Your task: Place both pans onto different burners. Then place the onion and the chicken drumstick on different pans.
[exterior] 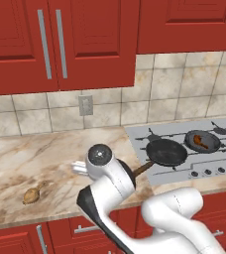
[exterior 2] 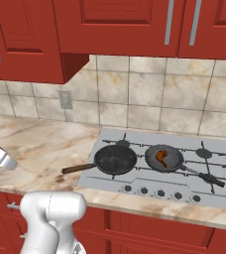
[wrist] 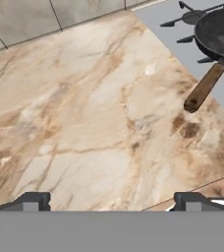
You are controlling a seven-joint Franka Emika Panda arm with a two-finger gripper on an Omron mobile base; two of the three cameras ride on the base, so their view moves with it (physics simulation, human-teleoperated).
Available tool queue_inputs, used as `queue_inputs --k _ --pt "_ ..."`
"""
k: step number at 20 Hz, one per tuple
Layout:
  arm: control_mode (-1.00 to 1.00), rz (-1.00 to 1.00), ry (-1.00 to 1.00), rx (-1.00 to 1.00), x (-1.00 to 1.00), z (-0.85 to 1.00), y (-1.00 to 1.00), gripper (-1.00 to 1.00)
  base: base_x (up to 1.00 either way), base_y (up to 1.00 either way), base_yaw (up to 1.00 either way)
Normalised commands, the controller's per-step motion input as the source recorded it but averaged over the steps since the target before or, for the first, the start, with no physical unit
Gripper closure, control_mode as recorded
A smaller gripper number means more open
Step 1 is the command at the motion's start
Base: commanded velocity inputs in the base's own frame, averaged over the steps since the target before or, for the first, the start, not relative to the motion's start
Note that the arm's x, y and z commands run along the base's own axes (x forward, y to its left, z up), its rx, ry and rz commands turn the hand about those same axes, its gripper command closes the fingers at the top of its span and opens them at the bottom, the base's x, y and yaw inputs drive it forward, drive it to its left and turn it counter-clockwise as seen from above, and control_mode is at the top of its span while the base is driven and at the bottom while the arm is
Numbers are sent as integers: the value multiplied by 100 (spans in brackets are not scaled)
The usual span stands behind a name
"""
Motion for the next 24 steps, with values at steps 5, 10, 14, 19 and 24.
queue_inputs --k 5,10,14,19,24 --pt "-100 3 6 14 4 -2 57 -100 0 0 0" --pt "-100 9 8 10 4 -4 49 -100 0 0 0" --pt "-100 14 4 3 0 -7 36 -100 0 0 0" --pt "-100 18 0 1 0 -4 27 -100 0 0 0" --pt "-100 21 -4 0 0 -3 21 -100 0 0 0"
